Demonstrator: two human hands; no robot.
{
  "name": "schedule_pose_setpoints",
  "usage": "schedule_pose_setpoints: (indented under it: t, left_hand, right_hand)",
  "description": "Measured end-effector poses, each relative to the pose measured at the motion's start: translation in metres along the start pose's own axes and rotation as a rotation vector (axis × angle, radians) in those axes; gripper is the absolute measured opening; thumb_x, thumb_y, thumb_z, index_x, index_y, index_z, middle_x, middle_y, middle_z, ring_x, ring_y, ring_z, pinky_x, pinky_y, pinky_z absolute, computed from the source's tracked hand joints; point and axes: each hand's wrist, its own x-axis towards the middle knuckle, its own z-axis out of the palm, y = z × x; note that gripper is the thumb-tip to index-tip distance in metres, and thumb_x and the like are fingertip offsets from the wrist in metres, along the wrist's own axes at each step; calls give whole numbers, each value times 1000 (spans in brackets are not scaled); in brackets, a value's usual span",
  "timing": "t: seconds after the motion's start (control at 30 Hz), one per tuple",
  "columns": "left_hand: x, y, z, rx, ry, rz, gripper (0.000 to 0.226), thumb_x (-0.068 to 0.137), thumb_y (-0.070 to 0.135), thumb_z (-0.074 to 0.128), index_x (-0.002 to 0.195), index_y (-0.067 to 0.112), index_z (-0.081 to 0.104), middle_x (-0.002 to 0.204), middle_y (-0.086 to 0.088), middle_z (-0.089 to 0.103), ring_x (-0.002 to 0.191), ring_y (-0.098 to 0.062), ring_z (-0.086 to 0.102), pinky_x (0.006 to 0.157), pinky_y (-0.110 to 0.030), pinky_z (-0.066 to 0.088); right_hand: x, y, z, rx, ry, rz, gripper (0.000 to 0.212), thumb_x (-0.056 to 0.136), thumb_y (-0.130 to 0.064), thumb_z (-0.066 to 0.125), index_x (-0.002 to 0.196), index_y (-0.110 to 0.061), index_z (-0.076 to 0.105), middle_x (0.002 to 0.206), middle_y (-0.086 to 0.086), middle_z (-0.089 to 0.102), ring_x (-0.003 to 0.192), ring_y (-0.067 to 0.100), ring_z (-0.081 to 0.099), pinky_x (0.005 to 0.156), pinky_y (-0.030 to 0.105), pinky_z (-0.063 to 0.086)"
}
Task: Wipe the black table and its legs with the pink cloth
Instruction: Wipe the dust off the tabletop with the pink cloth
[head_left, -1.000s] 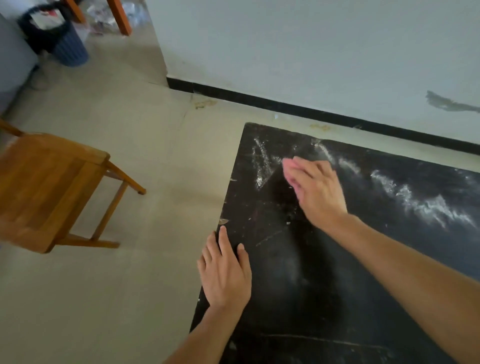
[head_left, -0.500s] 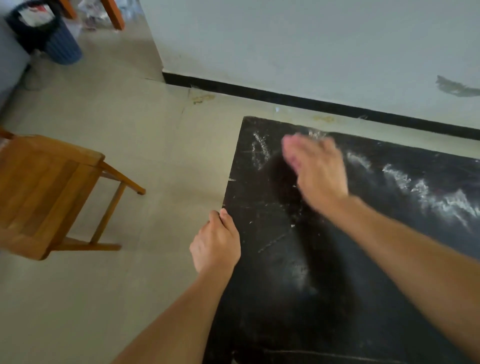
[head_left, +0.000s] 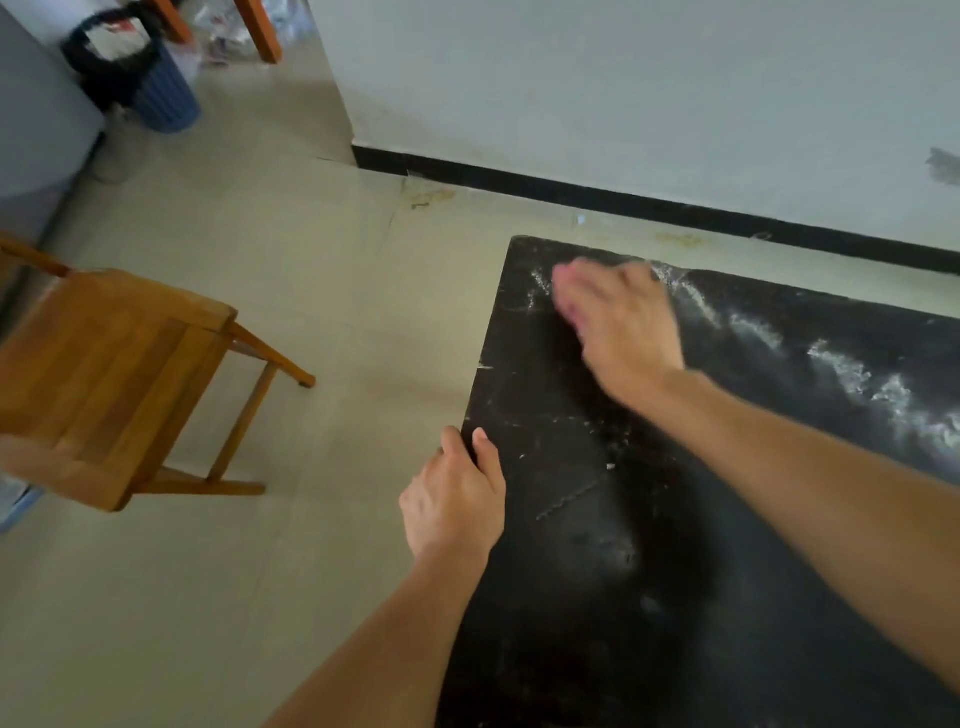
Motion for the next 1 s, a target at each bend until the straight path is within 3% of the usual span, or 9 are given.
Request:
schedule_pose_setpoints:
  t: [0.13,0.2,0.33,0.43,0.57,0.73,0.8,0.9,1.0]
  left_hand:
    - [-2,4,-2,18,1,37,27,101,48,20,94,25,32,69,7,54,60,-12,56,60,-32,50]
    - [1,3,0,24,2,44,26,101,48,20,99,25,32,70,8,54,59,-10,55,57,-28,46]
    - [0,0,2,52,12,69,32,100,48,19,109,23,38,74,8,56,61,-10,56,56,-25,43]
    - [1,0,2,58,20,54,35,100,49,19,110,23,39,73,8,57,61,-10,57,57,-28,48]
    - [0,3,-1,60,10,40,35,99,50,20,111,23,39,69,8,54,60,-8,57,61,-31,55]
    - [4,0,-2,48,31,46,32,99,50,20,105,25,38,67,9,52,59,-8,57,63,-34,56]
    - [3,-1,-1,57,30,35,32,99,50,21,105,24,38,68,9,53,60,-10,57,64,-36,56]
    - [1,0,0,55,19,22,42,99,51,21,124,22,38,97,1,61,84,-18,62,75,-40,56]
    - [-3,5,-1,158,82,100,54,99,48,24,146,21,22,143,-5,40,127,-24,44,100,-40,43]
  right_hand:
    - [-18,-34,25,40,-114,-406,51,90,-6,57,138,-23,52,143,-6,49,112,24,40,87,44,46]
    - [20,-10,26,-27,-80,-186,48,92,-5,55,135,-25,53,142,-4,50,114,28,41,90,46,44]
    - [87,48,2,-203,-148,365,19,87,-5,60,105,-12,64,108,11,58,104,35,46,85,44,46]
    - [76,13,4,-103,-54,162,30,84,1,54,107,-17,59,123,8,55,108,33,44,81,39,39]
    - [45,-40,26,-49,-147,-198,54,89,-2,49,139,-22,45,149,1,35,129,30,33,105,46,36]
    - [106,20,13,-149,-211,323,27,91,-11,56,117,-12,61,114,11,56,110,33,45,91,43,42]
    - [91,28,4,-131,-152,312,22,88,-7,57,108,-14,62,112,9,57,105,30,46,88,41,43]
    - [8,13,-3,-21,-19,77,35,90,-3,55,118,-23,59,131,0,53,110,26,44,91,38,38]
    - [-89,7,0,14,3,25,53,85,-7,65,135,-23,54,138,-2,51,110,27,48,94,38,34]
